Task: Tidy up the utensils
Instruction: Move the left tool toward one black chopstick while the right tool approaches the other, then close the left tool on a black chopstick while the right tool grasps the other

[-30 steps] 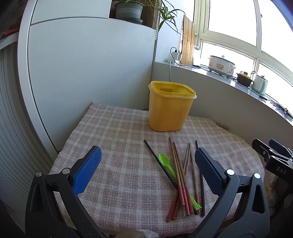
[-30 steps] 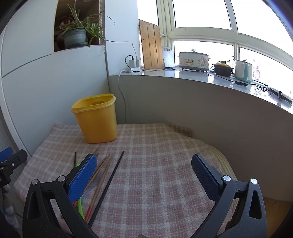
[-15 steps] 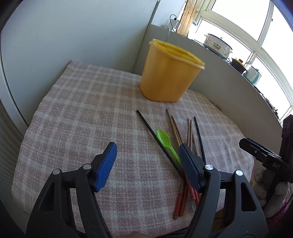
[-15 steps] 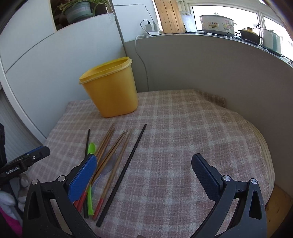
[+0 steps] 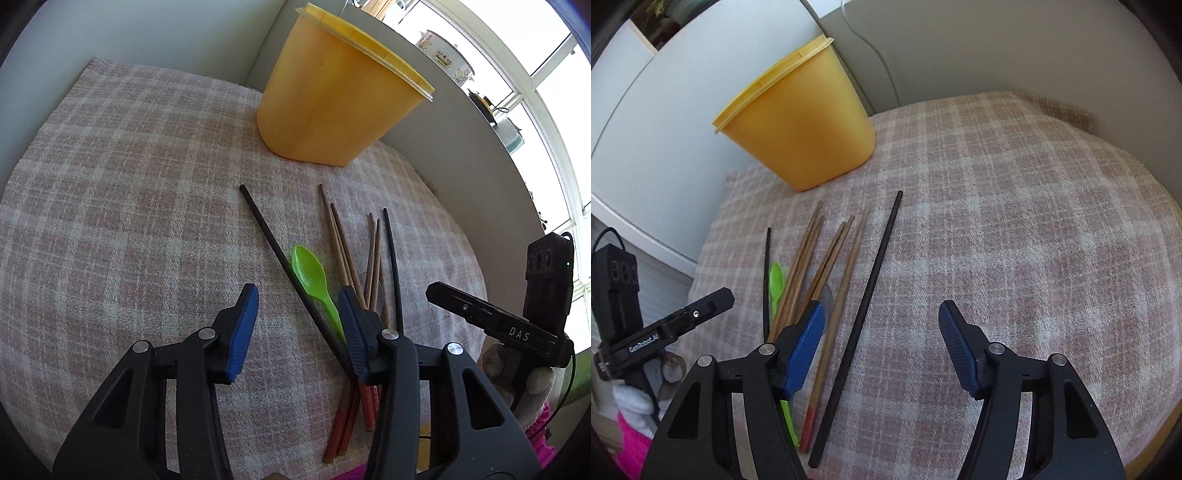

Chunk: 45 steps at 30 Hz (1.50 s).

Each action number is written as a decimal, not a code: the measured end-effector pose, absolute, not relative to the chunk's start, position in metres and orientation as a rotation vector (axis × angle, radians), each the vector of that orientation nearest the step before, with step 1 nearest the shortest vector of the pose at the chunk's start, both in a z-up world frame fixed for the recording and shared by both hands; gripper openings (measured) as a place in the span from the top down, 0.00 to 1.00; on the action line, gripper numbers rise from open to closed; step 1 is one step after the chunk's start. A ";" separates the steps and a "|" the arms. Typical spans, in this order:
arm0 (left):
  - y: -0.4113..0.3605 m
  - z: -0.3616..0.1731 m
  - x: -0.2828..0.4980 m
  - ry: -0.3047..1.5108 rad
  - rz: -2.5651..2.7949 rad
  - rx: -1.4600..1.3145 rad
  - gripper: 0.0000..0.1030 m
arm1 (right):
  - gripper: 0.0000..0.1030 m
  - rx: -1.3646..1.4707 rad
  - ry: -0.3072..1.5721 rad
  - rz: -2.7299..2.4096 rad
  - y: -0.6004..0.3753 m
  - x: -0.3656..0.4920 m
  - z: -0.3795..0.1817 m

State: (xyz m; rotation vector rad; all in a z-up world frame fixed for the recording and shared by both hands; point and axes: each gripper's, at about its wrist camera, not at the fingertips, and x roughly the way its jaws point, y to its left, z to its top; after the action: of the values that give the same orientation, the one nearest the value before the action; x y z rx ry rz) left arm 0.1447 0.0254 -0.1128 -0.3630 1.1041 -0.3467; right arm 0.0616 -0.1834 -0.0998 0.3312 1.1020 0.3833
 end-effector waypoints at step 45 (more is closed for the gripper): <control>0.016 -0.139 0.194 1.154 -0.287 -0.298 0.95 | 0.92 0.171 1.263 0.283 -0.130 0.099 -0.119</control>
State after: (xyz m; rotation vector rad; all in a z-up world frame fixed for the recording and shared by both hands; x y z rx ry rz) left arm 0.1940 0.0156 -0.1395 -0.2975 1.1544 -0.2870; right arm 0.0995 -0.1304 -0.1192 0.1710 1.2625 0.2831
